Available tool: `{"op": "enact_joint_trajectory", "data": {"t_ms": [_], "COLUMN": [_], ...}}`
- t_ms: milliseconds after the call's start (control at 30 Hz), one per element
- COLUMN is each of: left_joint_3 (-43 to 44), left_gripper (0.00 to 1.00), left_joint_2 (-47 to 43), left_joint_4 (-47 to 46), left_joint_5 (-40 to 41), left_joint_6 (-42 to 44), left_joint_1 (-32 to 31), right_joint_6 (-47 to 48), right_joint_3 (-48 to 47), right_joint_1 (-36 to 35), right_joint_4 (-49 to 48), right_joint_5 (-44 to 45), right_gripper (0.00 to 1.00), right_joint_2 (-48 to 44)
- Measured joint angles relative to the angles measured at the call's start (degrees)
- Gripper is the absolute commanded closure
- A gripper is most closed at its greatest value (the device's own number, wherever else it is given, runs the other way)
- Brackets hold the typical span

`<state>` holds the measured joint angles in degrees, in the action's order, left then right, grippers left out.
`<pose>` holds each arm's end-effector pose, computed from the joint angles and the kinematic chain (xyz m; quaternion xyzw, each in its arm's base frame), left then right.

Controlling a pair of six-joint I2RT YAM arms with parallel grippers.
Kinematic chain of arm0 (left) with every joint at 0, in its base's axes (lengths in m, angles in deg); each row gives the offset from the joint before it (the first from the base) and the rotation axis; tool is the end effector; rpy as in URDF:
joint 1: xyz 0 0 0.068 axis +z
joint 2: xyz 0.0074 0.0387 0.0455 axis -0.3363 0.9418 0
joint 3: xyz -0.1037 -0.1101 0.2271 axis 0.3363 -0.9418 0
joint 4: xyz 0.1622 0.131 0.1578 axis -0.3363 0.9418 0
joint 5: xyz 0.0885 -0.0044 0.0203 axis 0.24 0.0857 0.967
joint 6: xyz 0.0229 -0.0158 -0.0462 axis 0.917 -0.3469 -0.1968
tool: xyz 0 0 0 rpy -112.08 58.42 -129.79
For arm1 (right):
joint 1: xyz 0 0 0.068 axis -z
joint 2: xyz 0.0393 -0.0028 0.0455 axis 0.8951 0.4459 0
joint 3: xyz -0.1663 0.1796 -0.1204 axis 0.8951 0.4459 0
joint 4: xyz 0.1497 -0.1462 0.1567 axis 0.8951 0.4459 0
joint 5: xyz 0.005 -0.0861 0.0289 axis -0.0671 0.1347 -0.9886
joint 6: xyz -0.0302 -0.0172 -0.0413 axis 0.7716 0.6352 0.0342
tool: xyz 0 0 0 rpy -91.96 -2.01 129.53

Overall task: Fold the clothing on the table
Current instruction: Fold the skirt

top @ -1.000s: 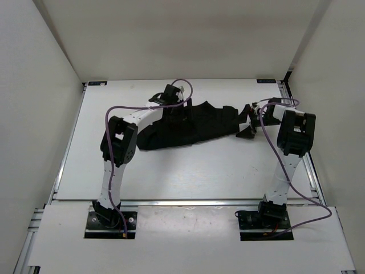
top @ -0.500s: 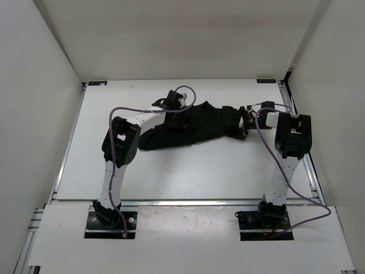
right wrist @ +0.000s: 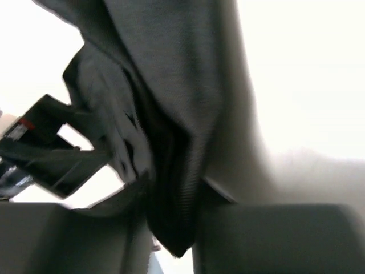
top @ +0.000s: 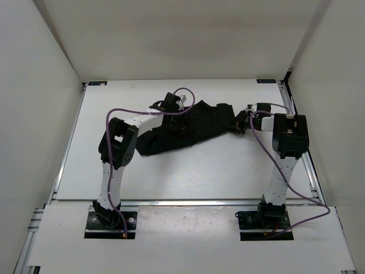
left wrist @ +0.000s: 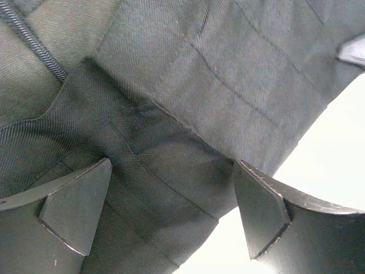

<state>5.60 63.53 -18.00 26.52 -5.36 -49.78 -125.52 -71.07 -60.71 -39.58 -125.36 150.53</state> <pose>0.3976 -0.2398 0.1636 0.0721 0.9447 -0.2354 0.2165 0.4210 0.0061 0.0951 0.1902 0.8439 0.4699 0.1755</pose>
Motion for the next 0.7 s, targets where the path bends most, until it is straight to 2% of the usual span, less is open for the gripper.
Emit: {"op": "enact_joint_trajectory", "data": {"t_ms": [33, 67, 233, 433, 600, 700], "left_joint_3": [-0.3, -0.8, -3.0, -5.6, -13.4, -17.5], "left_gripper": [0.01, 0.01, 0.01, 0.01, 0.01, 0.01], "left_joint_2": [-0.3, -0.5, -2.2, -5.4, -18.3, -27.3], "left_joint_4": [0.0, -0.1, -0.3, 2.0, 4.0, 3.5], "left_joint_5": [-0.1, -0.2, -0.8, -0.8, 1.1, 1.3], "left_joint_6": [0.2, 0.3, 0.7, 0.1, -2.4, -4.7], "left_joint_1": [0.1, 0.1, 0.5, 1.6, 3.8, 5.3], "right_joint_6": [0.0, 0.1, 2.8, 14.9, 26.5, 31.8], "right_joint_3": [-0.3, -0.5, -0.7, 0.2, 1.4, 1.2], "right_joint_1": [-0.2, -0.4, -1.3, -3.9, -6.8, -7.7], "right_joint_4": [-0.3, -0.5, -0.7, 2.3, 3.7, 5.0], "right_joint_5": [0.8, 1.6, 3.0, 7.6, 8.3, 7.8], "right_gripper": [0.96, 1.00, 1.00, 1.00, 1.00, 1.00], "right_joint_2": [0.5, 0.8, 0.6, -7.7, -20.0, -23.9]}}
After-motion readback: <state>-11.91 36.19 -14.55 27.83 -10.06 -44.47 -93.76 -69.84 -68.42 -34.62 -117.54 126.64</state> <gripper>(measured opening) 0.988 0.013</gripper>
